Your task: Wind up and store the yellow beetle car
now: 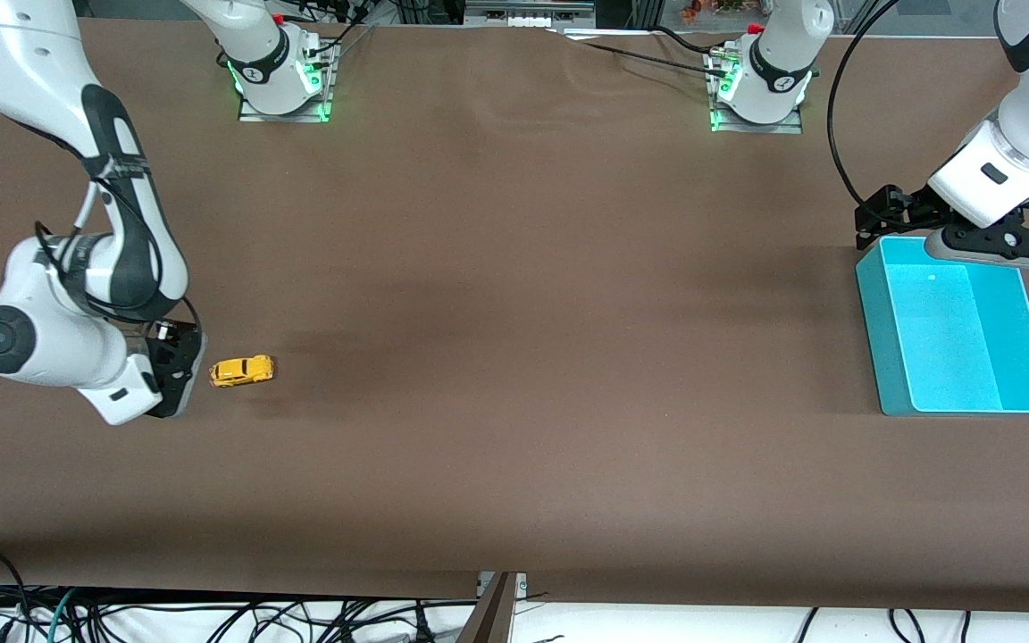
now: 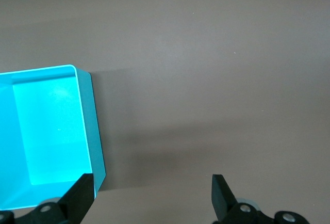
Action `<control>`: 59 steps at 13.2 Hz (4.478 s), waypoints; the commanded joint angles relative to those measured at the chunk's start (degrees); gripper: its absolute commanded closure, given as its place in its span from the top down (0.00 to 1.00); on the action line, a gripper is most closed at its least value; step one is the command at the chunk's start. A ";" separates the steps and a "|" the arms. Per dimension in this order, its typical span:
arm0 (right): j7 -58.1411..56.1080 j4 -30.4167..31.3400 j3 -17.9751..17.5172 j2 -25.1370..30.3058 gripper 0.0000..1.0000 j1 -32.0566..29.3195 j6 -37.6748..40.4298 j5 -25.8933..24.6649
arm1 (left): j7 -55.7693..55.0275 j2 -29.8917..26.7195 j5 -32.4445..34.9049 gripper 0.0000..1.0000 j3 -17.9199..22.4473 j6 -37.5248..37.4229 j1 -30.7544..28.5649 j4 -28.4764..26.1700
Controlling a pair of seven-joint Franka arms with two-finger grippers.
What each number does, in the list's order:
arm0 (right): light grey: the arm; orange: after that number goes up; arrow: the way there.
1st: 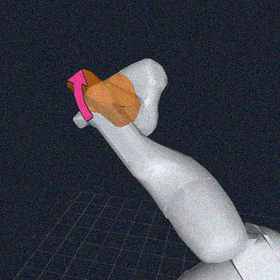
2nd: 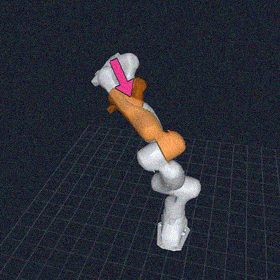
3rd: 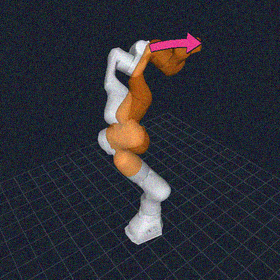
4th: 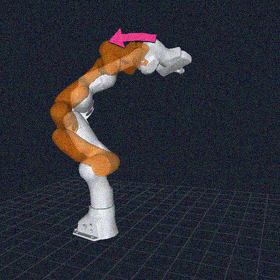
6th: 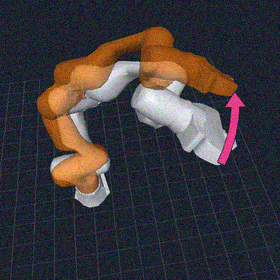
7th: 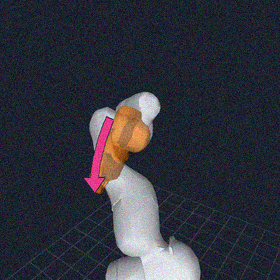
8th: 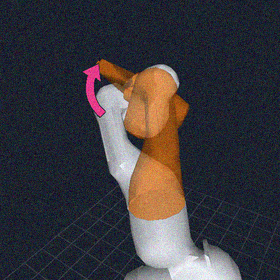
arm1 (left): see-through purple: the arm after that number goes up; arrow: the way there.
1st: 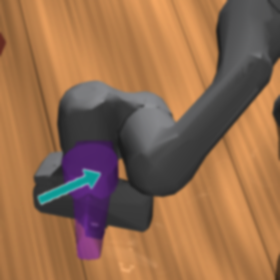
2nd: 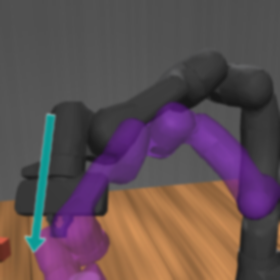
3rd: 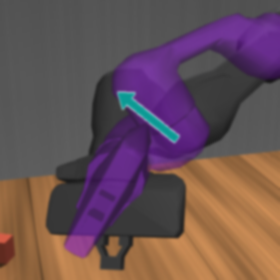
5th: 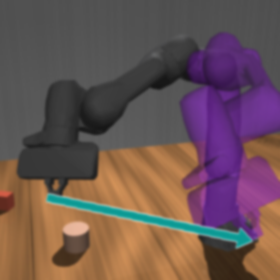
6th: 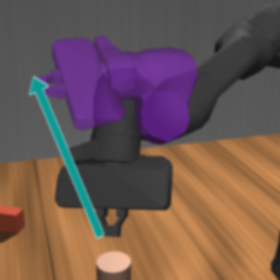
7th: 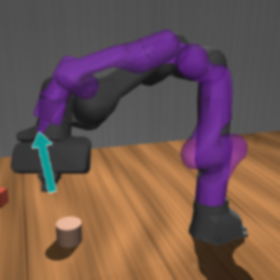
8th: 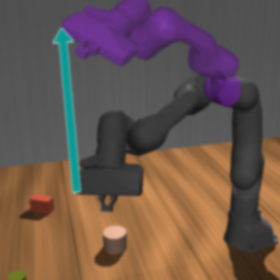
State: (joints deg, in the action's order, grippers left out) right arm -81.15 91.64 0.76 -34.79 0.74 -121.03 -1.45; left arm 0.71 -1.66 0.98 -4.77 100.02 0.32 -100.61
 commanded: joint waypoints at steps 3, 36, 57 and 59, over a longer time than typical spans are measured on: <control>-10.85 8.37 -0.58 1.39 1.00 -0.21 -10.86 1.01 | -0.01 0.25 0.07 1.00 0.02 -1.23 0.03 1.20; -21.68 14.71 -2.61 0.51 0.24 -5.92 -18.98 2.50 | 0.52 3.59 -0.54 1.00 0.55 -3.69 -1.38 4.81; -23.65 -2.41 -5.59 0.68 1.00 -15.59 -5.02 5.84 | 0.26 3.42 -0.45 1.00 0.02 -5.45 -1.46 5.33; -13.30 -4.09 -7.34 2.69 1.00 -15.42 -1.93 5.75 | 0.70 3.59 -0.45 1.00 0.11 -5.28 -1.55 5.51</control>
State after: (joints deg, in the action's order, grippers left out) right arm -101.29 89.15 -4.99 -33.41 -14.50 -125.95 3.68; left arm 0.74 1.24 0.98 -4.54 96.16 -0.99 -97.00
